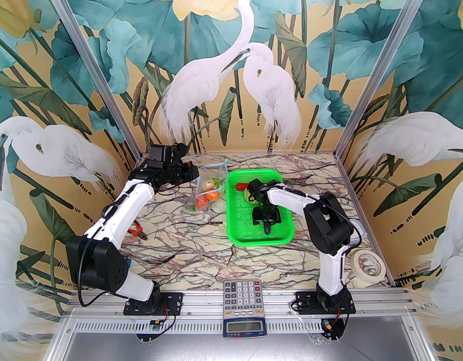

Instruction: Place the food in the zip-top bag and seal the zipper

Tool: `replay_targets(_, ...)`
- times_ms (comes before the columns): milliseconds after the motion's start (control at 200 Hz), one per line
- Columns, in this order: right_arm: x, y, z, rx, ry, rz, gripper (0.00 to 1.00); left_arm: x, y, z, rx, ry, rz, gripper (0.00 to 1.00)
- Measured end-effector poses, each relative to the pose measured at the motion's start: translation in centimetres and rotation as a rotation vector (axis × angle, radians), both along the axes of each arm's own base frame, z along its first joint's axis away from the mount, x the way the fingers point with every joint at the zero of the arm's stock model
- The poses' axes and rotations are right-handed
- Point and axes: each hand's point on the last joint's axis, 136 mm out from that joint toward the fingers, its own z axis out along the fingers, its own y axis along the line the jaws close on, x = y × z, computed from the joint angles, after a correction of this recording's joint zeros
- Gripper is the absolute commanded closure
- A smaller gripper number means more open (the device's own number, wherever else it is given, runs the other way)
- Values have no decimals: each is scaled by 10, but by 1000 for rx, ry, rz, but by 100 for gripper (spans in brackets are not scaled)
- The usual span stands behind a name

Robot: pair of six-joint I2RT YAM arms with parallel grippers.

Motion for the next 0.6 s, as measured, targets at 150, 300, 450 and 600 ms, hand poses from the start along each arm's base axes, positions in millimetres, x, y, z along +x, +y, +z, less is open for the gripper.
replay_targets(150,1,-1,1,-3,-3,-2,30,0,-1,-1,-4,4,-4,100)
replay_targets(300,4,-1,-1,-6,-7,-8,39,0,-1,-1,-7,5,-8,100)
replay_targets(450,8,-1,0,-9,-25,-24,57,-1,-2,-1,-9,6,-11,100)
replay_targets(600,11,-1,0,-9,-39,-25,71,-1,-2,-1,-10,6,-12,100)
